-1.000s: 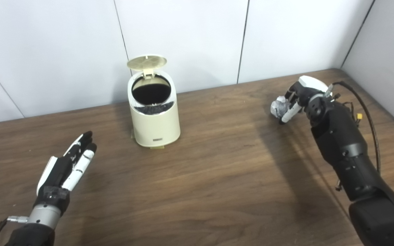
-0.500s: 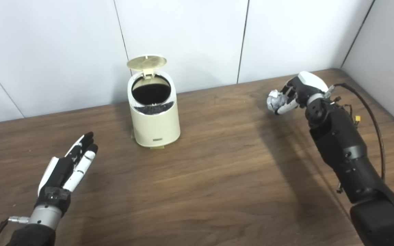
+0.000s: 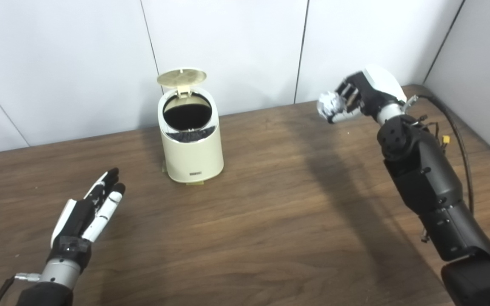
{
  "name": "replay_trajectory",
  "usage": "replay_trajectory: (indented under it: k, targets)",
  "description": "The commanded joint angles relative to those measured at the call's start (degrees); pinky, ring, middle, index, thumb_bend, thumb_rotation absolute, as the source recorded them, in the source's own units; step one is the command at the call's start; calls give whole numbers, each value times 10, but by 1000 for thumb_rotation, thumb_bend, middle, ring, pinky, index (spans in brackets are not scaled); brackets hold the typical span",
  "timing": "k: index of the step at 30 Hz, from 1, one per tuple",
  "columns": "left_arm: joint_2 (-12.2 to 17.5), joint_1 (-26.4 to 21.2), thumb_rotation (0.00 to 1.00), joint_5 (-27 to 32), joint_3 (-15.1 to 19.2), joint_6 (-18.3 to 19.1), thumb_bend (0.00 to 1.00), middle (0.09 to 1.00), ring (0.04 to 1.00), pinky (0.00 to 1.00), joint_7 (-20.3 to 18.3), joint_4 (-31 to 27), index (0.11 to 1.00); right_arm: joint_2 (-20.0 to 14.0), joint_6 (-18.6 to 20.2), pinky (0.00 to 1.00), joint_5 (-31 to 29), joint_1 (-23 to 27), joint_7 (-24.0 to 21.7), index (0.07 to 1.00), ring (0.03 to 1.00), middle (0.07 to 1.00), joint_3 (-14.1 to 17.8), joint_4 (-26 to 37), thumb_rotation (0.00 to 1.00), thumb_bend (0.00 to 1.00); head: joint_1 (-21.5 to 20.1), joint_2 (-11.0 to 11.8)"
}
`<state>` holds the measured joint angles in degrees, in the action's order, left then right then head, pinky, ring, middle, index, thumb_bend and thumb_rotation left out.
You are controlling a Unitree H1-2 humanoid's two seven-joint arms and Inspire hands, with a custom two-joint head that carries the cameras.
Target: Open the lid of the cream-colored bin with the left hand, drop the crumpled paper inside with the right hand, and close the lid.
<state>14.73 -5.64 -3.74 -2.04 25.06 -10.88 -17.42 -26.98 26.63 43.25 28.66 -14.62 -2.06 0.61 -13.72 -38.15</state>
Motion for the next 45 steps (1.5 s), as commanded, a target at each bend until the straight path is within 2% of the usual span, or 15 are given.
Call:
replay_trajectory:
  k: [1,4,9,14,18,20,22,25,27,28,29,32,34,36,45]
  targets:
    - [-3,-8,758,-13,-3,-33,490,963,969,936,12,-7,996,-10,-12,345,-8,14,2,535,377,491,-3,41,0,513,4,2]
    - [-7,-4,759,-25,-9,-43,488,957,963,927,17,-1,990,-3,-15,376,-19,13,-2,514,387,499,-15,70,0,516,20,13]
    - [-13,1,770,-36,-16,-56,506,955,966,930,22,8,991,7,-10,389,11,19,-19,501,395,491,-58,135,0,519,38,27]
    - [-17,5,783,-54,-25,-49,520,952,967,955,26,8,993,55,0,378,13,32,-31,499,396,480,-72,179,0,520,50,38]
    - [-26,8,787,-60,-29,-50,521,951,971,978,29,11,998,86,0,443,28,42,-41,502,399,489,-85,194,0,520,63,45]
    - [-30,9,792,-65,-31,-49,517,953,976,989,30,12,1000,112,2,404,23,48,-38,514,384,491,-85,198,0,517,67,48]
    - [-33,10,798,-72,-34,-52,525,951,976,995,33,15,999,130,-2,349,21,52,-29,518,373,497,-89,198,0,515,76,52]
    - [-39,12,797,-74,-35,-59,545,953,980,999,36,21,997,148,-7,346,24,57,-24,514,371,488,-96,192,0,516,83,57]
    - [-42,14,793,-75,-36,-62,550,954,981,1000,39,24,996,156,-11,374,27,61,-22,514,367,476,-100,189,0,516,90,61]
    - [-43,15,793,-77,-37,-65,548,955,981,1000,41,26,996,160,-14,455,29,62,-19,516,371,471,-103,187,0,517,93,62]
    - [-44,15,793,-79,-37,-68,545,955,981,997,42,29,996,164,-15,475,31,64,-17,515,373,471,-105,185,0,517,95,63]
    - [-48,17,792,-82,-38,-77,539,957,978,985,43,35,993,174,-14,449,33,66,-9,511,379,479,-107,179,0,518,99,66]
    - [-51,17,795,-85,-40,-80,539,954,974,976,45,37,991,183,-16,358,31,69,1,510,377,483,-106,171,0,517,101,66]
    - [-54,17,791,-86,-41,-83,536,948,971,978,46,40,993,191,-17,330,27,71,12,507,381,481,-105,161,0,518,108,68]
    - [-60,12,794,-92,-46,-84,539,947,967,969,48,46,992,207,-34,341,9,81,55,506,387,491,-101,111,0,518,114,73]
